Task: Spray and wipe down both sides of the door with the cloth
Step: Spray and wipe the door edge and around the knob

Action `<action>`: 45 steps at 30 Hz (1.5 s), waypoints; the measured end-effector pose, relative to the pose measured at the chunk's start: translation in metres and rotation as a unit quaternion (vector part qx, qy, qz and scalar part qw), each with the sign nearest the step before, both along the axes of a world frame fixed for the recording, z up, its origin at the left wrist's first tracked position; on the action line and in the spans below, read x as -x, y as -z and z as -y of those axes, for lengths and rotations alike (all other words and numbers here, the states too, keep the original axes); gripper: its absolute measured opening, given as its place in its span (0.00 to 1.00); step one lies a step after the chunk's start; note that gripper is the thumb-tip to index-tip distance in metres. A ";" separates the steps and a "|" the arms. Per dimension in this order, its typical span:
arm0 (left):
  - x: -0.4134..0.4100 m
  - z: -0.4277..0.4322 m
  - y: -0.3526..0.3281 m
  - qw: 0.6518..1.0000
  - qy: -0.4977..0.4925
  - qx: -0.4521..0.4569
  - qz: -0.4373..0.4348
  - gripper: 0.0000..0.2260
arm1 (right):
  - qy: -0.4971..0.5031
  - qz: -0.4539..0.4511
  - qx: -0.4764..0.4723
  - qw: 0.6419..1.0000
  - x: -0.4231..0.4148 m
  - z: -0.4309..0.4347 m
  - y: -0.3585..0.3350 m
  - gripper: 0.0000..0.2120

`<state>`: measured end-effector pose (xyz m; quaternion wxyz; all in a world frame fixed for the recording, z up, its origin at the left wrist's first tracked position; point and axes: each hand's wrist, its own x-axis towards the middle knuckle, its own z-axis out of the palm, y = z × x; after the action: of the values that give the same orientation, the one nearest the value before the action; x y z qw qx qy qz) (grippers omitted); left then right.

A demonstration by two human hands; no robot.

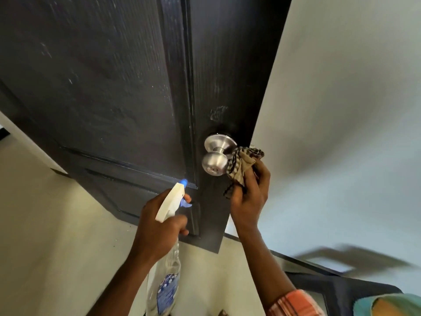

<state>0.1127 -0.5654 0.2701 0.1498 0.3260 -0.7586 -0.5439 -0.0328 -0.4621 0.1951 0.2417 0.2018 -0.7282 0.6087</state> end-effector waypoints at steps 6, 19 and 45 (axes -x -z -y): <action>0.005 0.042 -0.003 0.996 0.076 -0.015 -0.039 0.14 | 0.113 -0.010 0.032 0.993 -0.004 0.040 0.011 0.19; 0.017 0.196 -0.005 0.941 0.331 -0.028 -0.062 0.23 | 0.253 0.040 0.193 0.947 -0.029 0.223 -0.036 0.16; 0.030 0.277 -0.008 0.878 0.472 -0.015 -0.082 0.15 | 0.425 0.003 0.018 0.905 -0.027 0.221 0.000 0.36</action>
<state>0.0830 -0.8425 0.2786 -0.0675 -0.1142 -0.7994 -0.5860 -0.0060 -0.6830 0.1954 0.4792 -0.1333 -0.7346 0.4616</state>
